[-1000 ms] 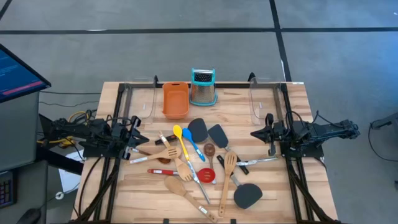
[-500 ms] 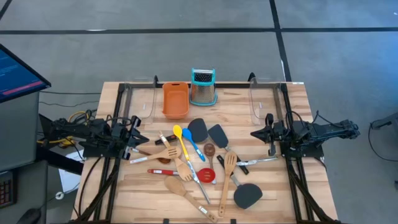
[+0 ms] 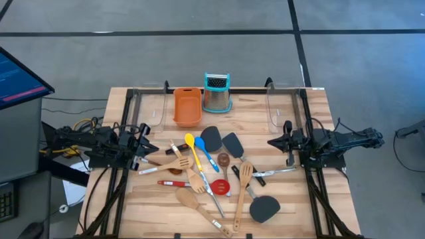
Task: Pick & Place Kitchen Items
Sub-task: Put the silver knife into the orange bin
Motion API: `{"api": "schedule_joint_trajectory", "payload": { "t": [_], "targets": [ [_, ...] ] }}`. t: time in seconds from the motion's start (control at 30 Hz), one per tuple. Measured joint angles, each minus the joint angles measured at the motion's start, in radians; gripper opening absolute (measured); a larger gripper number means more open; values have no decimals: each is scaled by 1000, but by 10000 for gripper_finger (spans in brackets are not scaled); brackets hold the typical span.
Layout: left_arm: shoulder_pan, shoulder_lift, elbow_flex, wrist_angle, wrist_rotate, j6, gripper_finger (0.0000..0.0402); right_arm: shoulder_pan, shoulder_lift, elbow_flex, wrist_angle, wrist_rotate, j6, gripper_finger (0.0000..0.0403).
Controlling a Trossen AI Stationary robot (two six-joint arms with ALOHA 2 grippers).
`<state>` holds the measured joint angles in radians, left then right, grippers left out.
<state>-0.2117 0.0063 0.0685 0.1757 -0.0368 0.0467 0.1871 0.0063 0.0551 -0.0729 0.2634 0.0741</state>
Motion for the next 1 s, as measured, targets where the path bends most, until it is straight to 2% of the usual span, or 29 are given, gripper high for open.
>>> {"api": "schedule_joint_trajectory", "payload": {
  "t": [0.33,0.6,0.7,0.8,1.0],
  "targets": [
    [0,0,0,8,0,0,2,2,0,2,195,0,-5,0],
    [0,0,0,11,0,0,2,2,0,35,257,0,-48,0],
    [0,0,0,11,0,0,2,2,0,86,223,0,-48,0],
    [0,0,0,11,0,0,2,2,8,152,110,1,-48,0],
    [0,0,0,10,0,0,2,2,93,252,-70,12,-48,0]
  ]
}}
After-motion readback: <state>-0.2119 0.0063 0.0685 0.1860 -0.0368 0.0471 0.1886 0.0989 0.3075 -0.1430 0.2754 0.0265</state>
